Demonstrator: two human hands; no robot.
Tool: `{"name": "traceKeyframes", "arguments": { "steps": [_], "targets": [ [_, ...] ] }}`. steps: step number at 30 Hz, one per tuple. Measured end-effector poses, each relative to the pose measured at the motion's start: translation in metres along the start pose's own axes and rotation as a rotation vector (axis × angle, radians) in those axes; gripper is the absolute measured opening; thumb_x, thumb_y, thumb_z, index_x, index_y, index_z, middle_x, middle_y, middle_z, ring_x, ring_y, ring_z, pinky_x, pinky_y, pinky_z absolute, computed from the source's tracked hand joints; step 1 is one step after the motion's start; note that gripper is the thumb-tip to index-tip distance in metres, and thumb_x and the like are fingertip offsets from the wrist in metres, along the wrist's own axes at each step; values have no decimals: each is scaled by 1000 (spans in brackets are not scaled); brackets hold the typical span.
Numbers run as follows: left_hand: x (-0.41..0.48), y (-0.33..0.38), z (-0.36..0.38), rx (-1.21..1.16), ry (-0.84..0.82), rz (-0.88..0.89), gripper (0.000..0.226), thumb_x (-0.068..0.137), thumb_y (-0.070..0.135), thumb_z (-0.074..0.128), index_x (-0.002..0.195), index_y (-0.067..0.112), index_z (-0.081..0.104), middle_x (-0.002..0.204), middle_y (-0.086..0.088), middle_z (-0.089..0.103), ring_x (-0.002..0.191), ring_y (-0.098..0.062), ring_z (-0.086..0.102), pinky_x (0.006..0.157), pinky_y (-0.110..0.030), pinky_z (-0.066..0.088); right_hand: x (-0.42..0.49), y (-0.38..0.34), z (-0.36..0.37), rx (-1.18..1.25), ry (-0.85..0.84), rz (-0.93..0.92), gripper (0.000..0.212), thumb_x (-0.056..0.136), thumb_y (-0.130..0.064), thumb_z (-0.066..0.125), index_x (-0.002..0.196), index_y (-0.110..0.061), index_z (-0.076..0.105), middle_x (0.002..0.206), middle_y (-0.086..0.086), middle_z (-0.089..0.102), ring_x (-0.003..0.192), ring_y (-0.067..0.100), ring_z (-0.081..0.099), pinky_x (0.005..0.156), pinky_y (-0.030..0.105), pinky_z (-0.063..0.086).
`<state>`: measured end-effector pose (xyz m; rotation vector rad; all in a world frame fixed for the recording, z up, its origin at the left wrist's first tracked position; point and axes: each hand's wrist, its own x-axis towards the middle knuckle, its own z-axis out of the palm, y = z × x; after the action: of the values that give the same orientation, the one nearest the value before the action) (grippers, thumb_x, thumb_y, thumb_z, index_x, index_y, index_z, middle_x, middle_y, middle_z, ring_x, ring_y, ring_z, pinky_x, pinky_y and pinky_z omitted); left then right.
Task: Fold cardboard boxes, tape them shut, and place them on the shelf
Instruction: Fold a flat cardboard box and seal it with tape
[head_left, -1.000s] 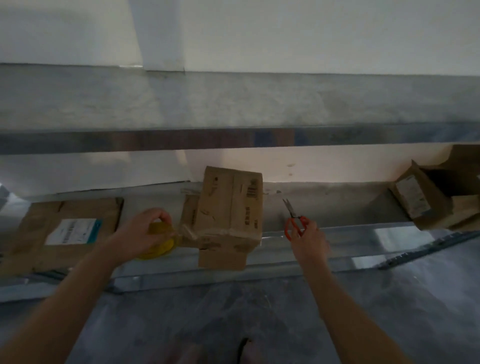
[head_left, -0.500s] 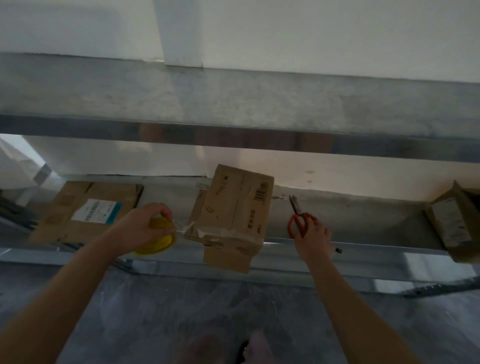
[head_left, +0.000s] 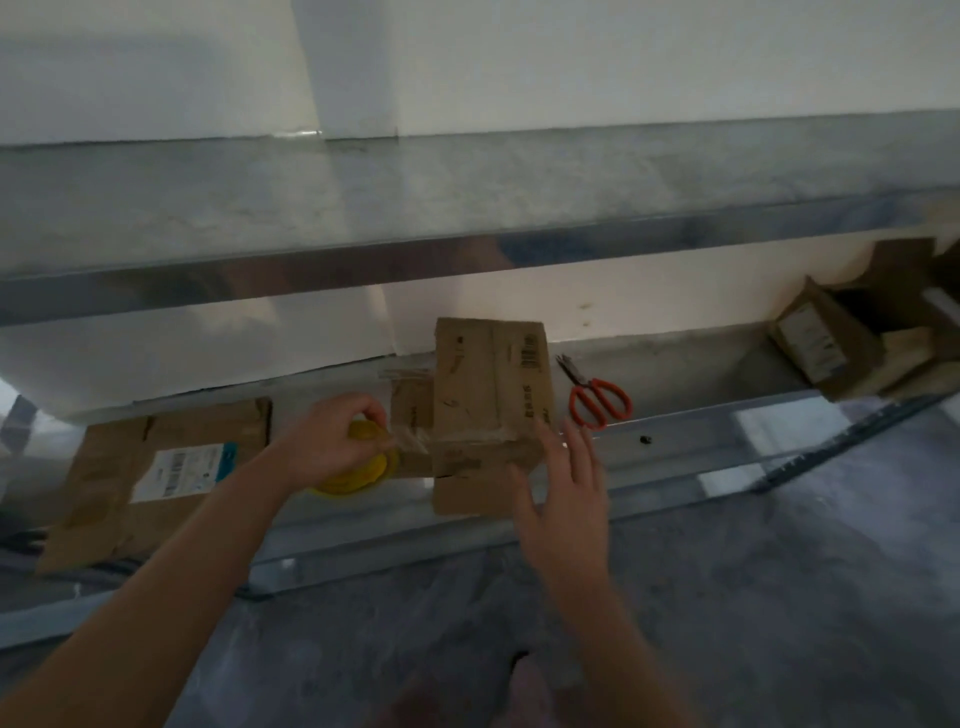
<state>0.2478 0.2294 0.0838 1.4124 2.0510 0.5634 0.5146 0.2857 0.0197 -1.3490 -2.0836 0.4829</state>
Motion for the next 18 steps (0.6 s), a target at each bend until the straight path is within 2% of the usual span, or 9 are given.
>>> {"name": "traceKeyframes", "arguments": {
  "steps": [3,8,9,10,12,15,18],
  "targets": [
    [-2,-2,-4,14,-12,25,18,84,33,71,95,22,63,99,6,61,92,-11,55,76,-26,43,4,-34,26,-7,-13,99,61,90,-61,45,144,-32,42,156,8,33,148,32,19,117,52,27],
    [-4,-10,-2,-31,-35,46,18,84,26,72,96,15,64,98,2,61,83,-2,52,65,-11,37,13,-59,54,-92,-58,221,72,80,-78,34,145,-44,38,163,10,14,150,36,-6,117,64,11],
    [-4,-12,-1,-48,-44,47,19,84,27,72,96,15,64,98,0,63,83,-4,54,64,-9,37,15,-61,59,-113,-70,235,73,79,-80,34,145,-47,35,164,9,10,150,35,-11,116,66,10],
    [-3,-15,0,-80,-58,39,19,85,30,70,96,15,64,97,-2,65,84,-9,58,64,-9,40,16,-62,64,-128,-74,242,73,79,-81,34,145,-49,33,164,9,6,149,35,-15,116,67,9],
    [-3,-19,3,-147,-75,16,18,89,34,65,93,17,65,96,-3,67,88,-15,62,74,-18,46,18,-62,73,-152,-69,233,74,79,-81,35,146,-52,29,165,9,0,148,37,-19,115,69,6],
    [3,-28,7,-119,-10,5,6,88,34,63,85,29,64,94,9,65,89,-9,61,84,-33,50,23,-59,81,-158,-33,191,75,81,-80,37,149,-50,25,165,12,-1,147,40,-19,116,66,5],
    [9,-28,8,-112,34,0,5,87,28,64,83,29,63,93,13,63,88,-6,59,74,-24,45,30,-54,82,-133,32,141,73,82,-73,46,148,-43,37,164,15,7,148,42,-14,117,63,7]
  ]
}}
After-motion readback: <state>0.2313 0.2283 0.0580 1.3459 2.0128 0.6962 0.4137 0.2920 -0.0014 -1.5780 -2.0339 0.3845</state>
